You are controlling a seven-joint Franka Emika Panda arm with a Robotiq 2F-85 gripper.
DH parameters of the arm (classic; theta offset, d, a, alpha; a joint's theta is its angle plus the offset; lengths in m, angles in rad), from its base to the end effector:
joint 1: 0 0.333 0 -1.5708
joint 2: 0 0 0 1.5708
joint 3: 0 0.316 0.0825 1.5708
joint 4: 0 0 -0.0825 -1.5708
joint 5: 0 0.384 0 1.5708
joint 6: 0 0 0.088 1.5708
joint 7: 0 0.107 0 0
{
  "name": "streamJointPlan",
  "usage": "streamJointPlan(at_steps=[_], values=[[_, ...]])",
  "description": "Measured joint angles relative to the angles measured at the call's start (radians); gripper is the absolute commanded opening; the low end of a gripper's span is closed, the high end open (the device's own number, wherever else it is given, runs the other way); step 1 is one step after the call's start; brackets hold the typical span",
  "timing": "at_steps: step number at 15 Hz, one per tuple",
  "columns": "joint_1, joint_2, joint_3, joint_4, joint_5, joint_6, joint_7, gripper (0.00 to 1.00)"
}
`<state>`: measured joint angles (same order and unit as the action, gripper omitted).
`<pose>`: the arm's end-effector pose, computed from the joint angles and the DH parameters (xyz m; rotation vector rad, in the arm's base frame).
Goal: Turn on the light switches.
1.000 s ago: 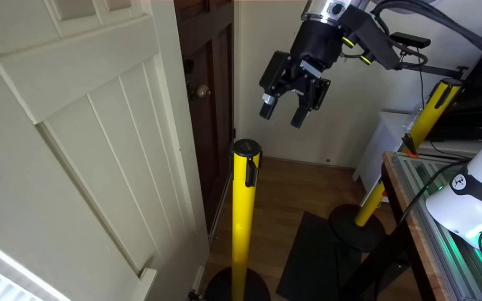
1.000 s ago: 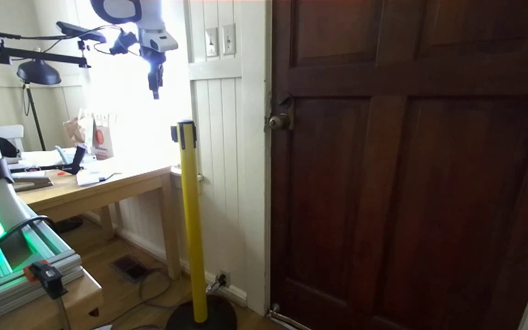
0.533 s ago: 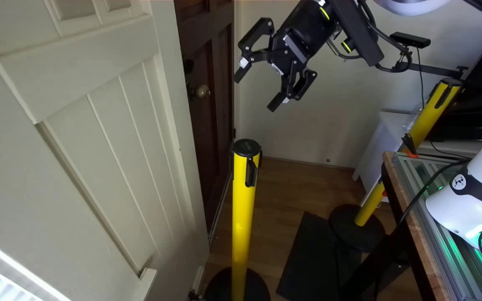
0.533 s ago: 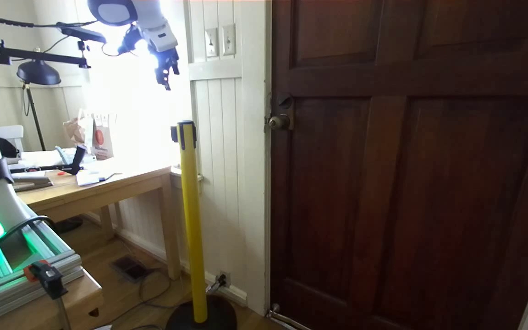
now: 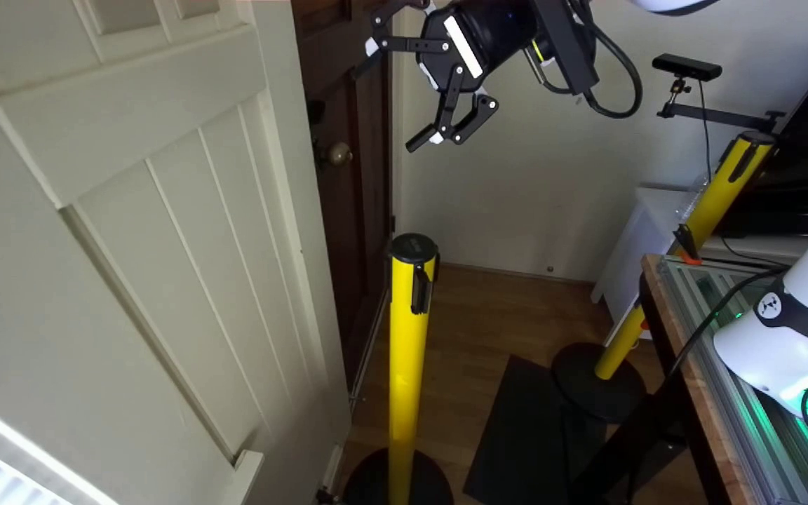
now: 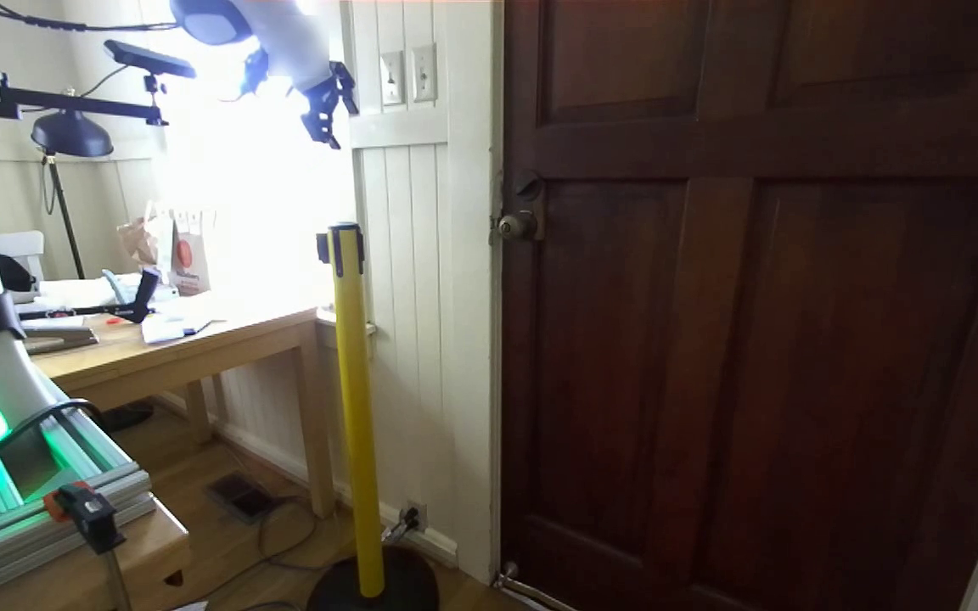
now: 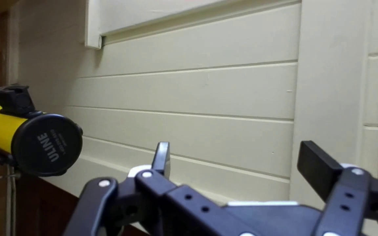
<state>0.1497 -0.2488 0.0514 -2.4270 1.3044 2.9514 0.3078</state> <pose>0.4774 0.0329 0.4537 -1.8023 1.3868 -0.5363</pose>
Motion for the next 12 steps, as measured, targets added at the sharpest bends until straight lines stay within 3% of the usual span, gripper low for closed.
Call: streamJointPlan(at_steps=[6,7,8,12], values=[[0.000,0.004,-0.002,0.006,0.022,0.001,-0.016,1.00],[0.001,0.010,-0.003,0.022,0.052,0.005,-0.041,0.75],[0.002,0.017,-0.005,0.043,0.090,0.008,-0.074,0.74],[0.003,0.077,-0.012,0.167,0.281,0.009,-0.257,0.45]])
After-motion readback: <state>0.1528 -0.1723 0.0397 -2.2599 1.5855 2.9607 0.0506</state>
